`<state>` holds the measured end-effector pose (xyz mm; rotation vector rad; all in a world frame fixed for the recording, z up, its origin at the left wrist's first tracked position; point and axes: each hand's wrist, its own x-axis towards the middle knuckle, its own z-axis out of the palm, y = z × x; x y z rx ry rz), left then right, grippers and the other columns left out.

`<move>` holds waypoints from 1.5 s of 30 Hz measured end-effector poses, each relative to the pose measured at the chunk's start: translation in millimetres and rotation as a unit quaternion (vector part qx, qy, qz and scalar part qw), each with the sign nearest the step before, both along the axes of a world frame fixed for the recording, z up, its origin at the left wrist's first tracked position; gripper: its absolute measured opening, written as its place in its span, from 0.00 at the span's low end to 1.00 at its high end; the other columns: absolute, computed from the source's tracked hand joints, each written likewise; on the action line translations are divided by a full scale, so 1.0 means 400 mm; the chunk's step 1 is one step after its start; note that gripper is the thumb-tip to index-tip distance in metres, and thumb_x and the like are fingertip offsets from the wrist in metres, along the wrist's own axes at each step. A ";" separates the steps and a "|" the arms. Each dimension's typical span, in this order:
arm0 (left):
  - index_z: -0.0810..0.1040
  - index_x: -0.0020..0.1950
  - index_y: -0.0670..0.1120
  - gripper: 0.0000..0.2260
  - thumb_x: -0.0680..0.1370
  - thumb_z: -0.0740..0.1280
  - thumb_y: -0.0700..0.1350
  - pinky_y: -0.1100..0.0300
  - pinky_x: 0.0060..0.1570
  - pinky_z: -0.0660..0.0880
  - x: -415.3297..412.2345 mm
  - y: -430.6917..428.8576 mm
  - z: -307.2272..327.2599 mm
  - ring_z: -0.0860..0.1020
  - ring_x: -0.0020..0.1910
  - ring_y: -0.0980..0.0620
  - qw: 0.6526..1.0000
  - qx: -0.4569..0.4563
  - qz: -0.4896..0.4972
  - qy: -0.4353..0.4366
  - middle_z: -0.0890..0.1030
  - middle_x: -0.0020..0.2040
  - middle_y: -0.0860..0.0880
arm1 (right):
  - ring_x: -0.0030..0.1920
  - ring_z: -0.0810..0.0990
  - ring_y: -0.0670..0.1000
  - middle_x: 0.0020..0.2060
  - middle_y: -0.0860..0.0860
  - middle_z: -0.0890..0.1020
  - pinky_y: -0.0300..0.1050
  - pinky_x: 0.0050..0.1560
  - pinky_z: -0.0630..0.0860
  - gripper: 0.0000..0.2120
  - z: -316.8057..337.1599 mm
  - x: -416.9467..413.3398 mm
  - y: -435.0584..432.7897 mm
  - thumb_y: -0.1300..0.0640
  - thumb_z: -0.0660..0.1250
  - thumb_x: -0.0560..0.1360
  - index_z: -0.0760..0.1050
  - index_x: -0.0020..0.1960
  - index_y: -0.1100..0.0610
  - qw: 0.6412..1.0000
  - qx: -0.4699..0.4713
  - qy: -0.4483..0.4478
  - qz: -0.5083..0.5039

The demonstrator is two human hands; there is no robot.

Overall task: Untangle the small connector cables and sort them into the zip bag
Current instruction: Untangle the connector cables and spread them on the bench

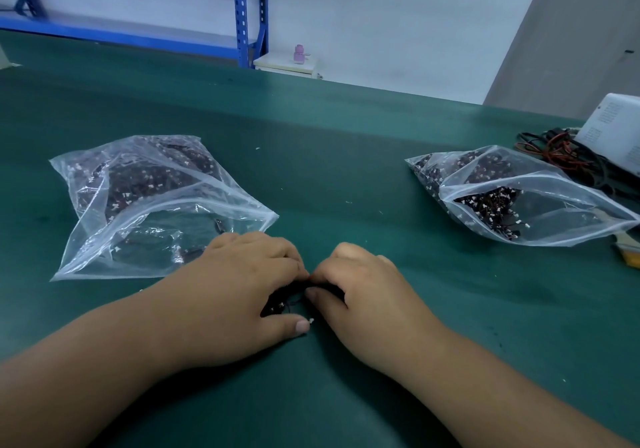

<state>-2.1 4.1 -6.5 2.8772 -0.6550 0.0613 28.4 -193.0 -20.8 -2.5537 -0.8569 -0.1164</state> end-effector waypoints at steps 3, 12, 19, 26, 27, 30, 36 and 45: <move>0.73 0.56 0.63 0.18 0.72 0.56 0.68 0.58 0.64 0.64 0.005 0.003 0.000 0.67 0.57 0.65 1.000 -0.027 -0.005 0.002 0.71 0.53 0.65 | 0.44 0.75 0.51 0.43 0.46 0.72 0.50 0.51 0.72 0.06 -0.001 -0.003 0.000 0.51 0.65 0.79 0.81 0.48 0.48 0.999 0.021 0.014 0.021; 0.73 0.45 0.59 0.05 0.73 0.59 0.56 0.53 0.56 0.70 0.005 -0.005 0.010 0.70 0.50 0.61 0.999 -0.049 -0.008 -0.013 0.72 0.45 0.61 | 0.43 0.75 0.45 0.42 0.43 0.73 0.47 0.49 0.73 0.04 0.001 -0.013 0.000 0.50 0.68 0.73 0.79 0.46 0.46 0.997 0.053 0.010 0.051; 0.67 0.42 0.59 0.02 0.74 0.57 0.55 0.56 0.54 0.70 0.000 -0.010 0.016 0.68 0.47 0.60 0.999 -0.038 -0.012 -0.024 0.70 0.42 0.61 | 0.43 0.75 0.48 0.41 0.44 0.73 0.49 0.50 0.74 0.03 -0.006 -0.004 0.002 0.51 0.69 0.74 0.78 0.44 0.49 0.998 0.044 -0.007 0.049; 0.66 0.40 0.58 0.03 0.74 0.58 0.54 0.59 0.51 0.68 -0.002 -0.010 0.017 0.68 0.45 0.63 0.998 -0.051 -0.003 -0.031 0.70 0.40 0.61 | 0.41 0.75 0.46 0.37 0.44 0.75 0.50 0.44 0.75 0.04 -0.014 0.001 -0.004 0.54 0.68 0.73 0.75 0.41 0.49 0.995 0.098 0.000 0.031; 0.66 0.40 0.58 0.03 0.74 0.58 0.54 0.60 0.51 0.68 -0.002 -0.009 0.017 0.68 0.45 0.64 0.998 -0.053 -0.002 -0.032 0.70 0.40 0.61 | 0.41 0.75 0.46 0.37 0.44 0.76 0.50 0.43 0.75 0.04 -0.016 0.002 -0.004 0.54 0.68 0.73 0.75 0.41 0.49 0.994 0.105 0.001 0.027; 0.68 0.41 0.58 0.04 0.75 0.60 0.54 0.63 0.49 0.65 -0.001 -0.008 0.015 0.68 0.46 0.64 0.998 -0.055 0.001 -0.032 0.71 0.40 0.61 | 0.41 0.75 0.46 0.36 0.43 0.76 0.47 0.42 0.75 0.03 -0.020 0.005 -0.007 0.53 0.68 0.72 0.75 0.41 0.49 0.992 0.130 0.000 0.002; 0.69 0.45 0.58 0.03 0.76 0.61 0.55 0.66 0.48 0.64 -0.003 -0.007 0.014 0.69 0.48 0.64 0.998 -0.058 0.009 -0.038 0.73 0.42 0.61 | 0.40 0.77 0.46 0.34 0.43 0.77 0.36 0.37 0.71 0.04 -0.024 0.013 -0.011 0.55 0.69 0.71 0.75 0.40 0.50 0.983 0.180 -0.002 -0.039; 0.71 0.53 0.60 0.06 0.76 0.62 0.55 0.75 0.47 0.62 -0.005 -0.006 0.007 0.68 0.50 0.65 0.997 -0.061 0.019 -0.046 0.74 0.44 0.64 | 0.28 0.78 0.48 0.30 0.51 0.81 0.37 0.30 0.72 0.07 -0.015 0.031 -0.015 0.61 0.71 0.73 0.77 0.40 0.51 0.927 0.341 0.110 -0.107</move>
